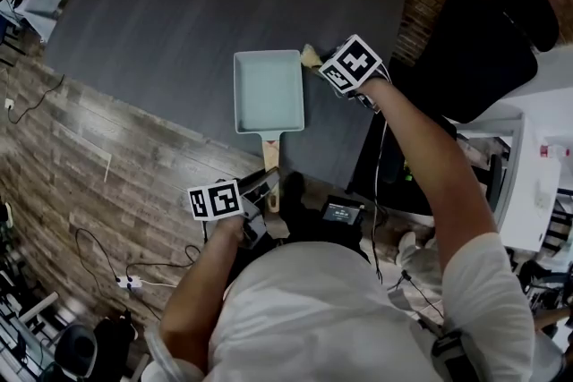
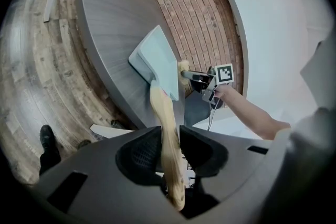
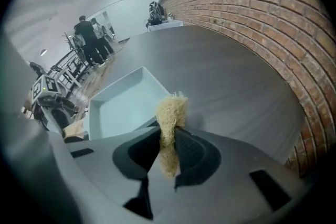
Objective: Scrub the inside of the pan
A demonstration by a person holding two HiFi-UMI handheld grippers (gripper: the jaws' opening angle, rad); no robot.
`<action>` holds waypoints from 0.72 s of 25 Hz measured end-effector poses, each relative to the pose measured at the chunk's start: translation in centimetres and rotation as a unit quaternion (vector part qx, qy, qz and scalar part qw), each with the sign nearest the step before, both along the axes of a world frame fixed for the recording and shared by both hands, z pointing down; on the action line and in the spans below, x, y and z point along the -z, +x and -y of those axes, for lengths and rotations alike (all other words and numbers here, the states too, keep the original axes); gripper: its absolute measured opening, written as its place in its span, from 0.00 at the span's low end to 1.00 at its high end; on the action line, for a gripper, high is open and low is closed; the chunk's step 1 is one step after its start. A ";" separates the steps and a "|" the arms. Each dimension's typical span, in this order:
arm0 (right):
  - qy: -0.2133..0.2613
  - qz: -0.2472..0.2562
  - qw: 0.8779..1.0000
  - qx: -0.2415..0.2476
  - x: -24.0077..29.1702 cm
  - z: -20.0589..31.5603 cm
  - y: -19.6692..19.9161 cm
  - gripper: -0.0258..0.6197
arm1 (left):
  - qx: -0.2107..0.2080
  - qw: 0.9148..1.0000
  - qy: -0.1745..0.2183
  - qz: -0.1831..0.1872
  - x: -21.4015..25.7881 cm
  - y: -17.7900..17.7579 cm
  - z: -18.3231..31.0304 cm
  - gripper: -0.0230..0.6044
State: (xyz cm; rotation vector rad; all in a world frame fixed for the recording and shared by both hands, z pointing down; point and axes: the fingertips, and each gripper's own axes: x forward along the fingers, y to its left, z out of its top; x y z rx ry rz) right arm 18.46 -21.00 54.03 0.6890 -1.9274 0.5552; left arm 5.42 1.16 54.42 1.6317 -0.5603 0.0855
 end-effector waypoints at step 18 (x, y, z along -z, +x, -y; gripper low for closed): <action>0.002 -0.054 0.998 0.014 -3.1 1.5 -0.4 0.17 | -0.071 0.997 0.002 0.035 -0.3 0.8 -0.3 0.22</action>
